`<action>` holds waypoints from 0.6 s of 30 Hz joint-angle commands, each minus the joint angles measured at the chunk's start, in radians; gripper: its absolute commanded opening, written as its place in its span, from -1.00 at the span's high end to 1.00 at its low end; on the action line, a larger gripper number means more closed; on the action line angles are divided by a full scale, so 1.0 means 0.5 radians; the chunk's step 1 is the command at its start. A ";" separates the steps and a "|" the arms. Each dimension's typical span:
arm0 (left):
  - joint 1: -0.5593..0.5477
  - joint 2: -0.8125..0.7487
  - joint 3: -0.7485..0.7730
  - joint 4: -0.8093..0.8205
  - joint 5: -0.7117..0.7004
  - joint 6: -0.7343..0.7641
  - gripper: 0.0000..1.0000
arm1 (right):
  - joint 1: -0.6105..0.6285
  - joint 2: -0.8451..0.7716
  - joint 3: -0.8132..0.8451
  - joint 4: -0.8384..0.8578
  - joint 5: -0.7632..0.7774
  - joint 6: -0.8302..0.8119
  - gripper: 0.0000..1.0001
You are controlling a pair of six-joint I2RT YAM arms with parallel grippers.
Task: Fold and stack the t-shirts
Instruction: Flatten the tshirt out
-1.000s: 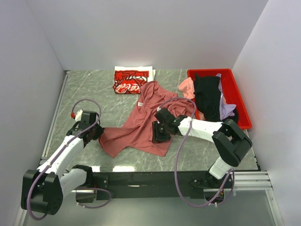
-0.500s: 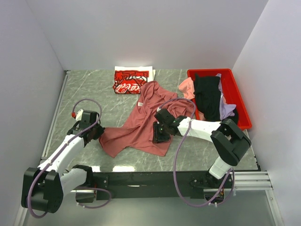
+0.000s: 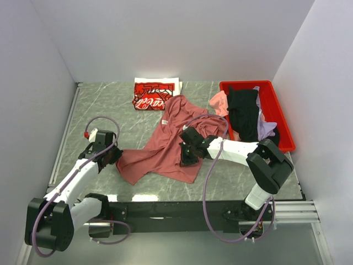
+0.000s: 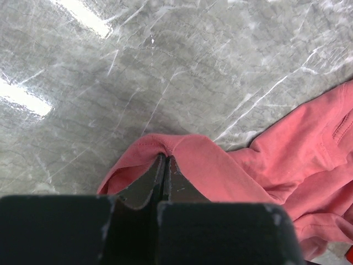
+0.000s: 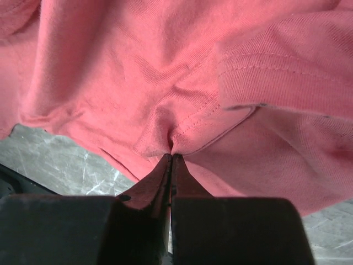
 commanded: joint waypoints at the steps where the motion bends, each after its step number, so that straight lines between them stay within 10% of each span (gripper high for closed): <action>1: 0.009 -0.050 -0.009 0.054 0.015 0.027 0.99 | 0.016 -0.020 0.071 0.018 0.074 0.001 1.00; 18: 0.009 -0.182 0.019 0.054 -0.012 -0.001 0.99 | -0.095 -0.756 -0.165 -0.346 0.913 -0.067 1.00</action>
